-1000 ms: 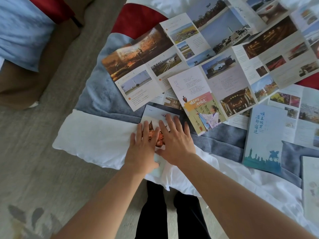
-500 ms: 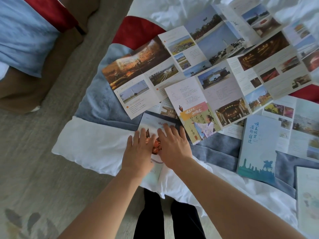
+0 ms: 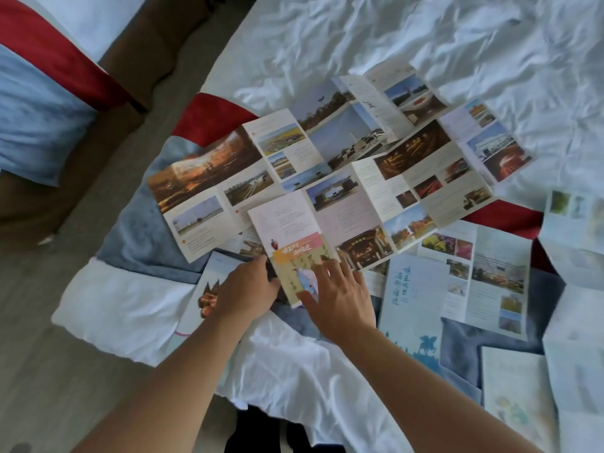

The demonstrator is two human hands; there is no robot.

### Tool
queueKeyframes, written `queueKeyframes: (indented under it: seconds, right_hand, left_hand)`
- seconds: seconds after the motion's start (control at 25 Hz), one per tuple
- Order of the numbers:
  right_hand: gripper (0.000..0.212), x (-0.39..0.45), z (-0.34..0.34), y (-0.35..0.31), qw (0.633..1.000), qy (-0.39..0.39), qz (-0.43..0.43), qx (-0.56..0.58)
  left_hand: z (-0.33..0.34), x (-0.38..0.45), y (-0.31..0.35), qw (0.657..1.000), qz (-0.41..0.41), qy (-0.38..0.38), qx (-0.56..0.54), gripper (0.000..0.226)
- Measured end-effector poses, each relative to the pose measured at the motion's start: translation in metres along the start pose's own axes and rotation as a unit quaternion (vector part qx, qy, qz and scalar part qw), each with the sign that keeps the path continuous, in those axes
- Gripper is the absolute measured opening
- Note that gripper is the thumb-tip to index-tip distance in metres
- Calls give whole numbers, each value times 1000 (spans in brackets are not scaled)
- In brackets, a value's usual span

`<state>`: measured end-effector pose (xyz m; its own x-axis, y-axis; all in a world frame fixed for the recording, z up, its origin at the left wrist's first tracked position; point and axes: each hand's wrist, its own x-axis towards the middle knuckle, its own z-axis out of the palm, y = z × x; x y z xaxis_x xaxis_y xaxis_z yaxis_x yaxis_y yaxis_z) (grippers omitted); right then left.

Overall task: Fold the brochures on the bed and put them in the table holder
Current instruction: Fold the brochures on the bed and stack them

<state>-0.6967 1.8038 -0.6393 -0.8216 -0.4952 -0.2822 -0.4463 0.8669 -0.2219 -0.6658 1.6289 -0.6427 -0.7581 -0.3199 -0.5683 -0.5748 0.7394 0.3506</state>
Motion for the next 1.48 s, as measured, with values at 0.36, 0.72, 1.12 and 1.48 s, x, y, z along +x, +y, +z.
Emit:
queueKeyframes:
  seconds: [0.36, 0.72, 1.12, 1.48]
  right_hand:
    - [58, -2, -21, 82, 999, 11, 32, 22]
    - [69, 15, -35, 94, 996, 31, 80, 31]
    - [98, 59, -54, 118, 970, 45, 224, 87]
    - [63, 86, -47, 125, 956, 70, 265, 108]
  left_hand:
    - [9, 13, 52, 972, -112, 42, -201, 14]
    - [3, 28, 98, 978, 24, 87, -190, 15]
    - [14, 84, 137, 968, 152, -26, -196, 38]
    - [31, 108, 138, 965, 147, -55, -208, 38]
